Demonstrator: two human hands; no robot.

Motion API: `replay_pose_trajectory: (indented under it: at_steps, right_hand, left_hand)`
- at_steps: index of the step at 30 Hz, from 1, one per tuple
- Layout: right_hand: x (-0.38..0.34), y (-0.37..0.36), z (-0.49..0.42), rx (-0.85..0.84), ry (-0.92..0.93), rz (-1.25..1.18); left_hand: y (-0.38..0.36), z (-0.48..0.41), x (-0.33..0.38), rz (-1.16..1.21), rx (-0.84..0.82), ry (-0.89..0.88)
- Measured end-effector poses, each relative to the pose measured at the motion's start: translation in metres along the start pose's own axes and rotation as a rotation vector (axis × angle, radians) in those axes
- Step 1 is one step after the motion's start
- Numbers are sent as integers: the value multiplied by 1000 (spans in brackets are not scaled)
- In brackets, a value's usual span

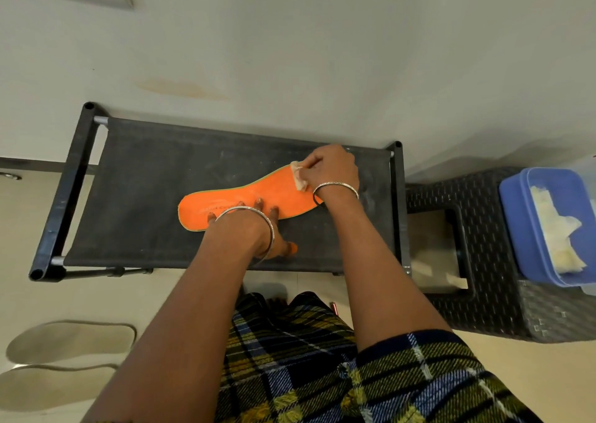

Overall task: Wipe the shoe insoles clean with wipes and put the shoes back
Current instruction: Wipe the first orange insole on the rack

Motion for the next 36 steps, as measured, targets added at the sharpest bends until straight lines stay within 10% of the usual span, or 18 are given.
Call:
replay_pose_trajectory:
  at_steps: [4,10,18,24,30,36]
  right_hand:
    - [1,3,1,120,-51,33]
    - [-28,-19,11,-140,175,44]
    - [3,8,-2,67,-72,137]
    - [-14,-12,4,-264,24,248]
    - [14,14,-6,-38,-150,261]
    - [-14,-21,11,-385,74,292]
  left_hand:
    - [-1,0,1,-4,10,0]
    - [-2,0,1,2,2,3]
    - [2,6,1,14,9,-10]
    - [15,28,7,70,18,-17]
    - [16,30,6,21,1,-54]
    - [1,4,2,2,4,-24]
Point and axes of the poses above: each hand's wrist, its own z-axis away from the middle knuckle, its own y-axis out of the back of the hand, x = y × z, the point moved 3 cm from there along -z, towards the middle knuckle, and after that the axes turned 4 degrees about y, right-handed, at the moved point
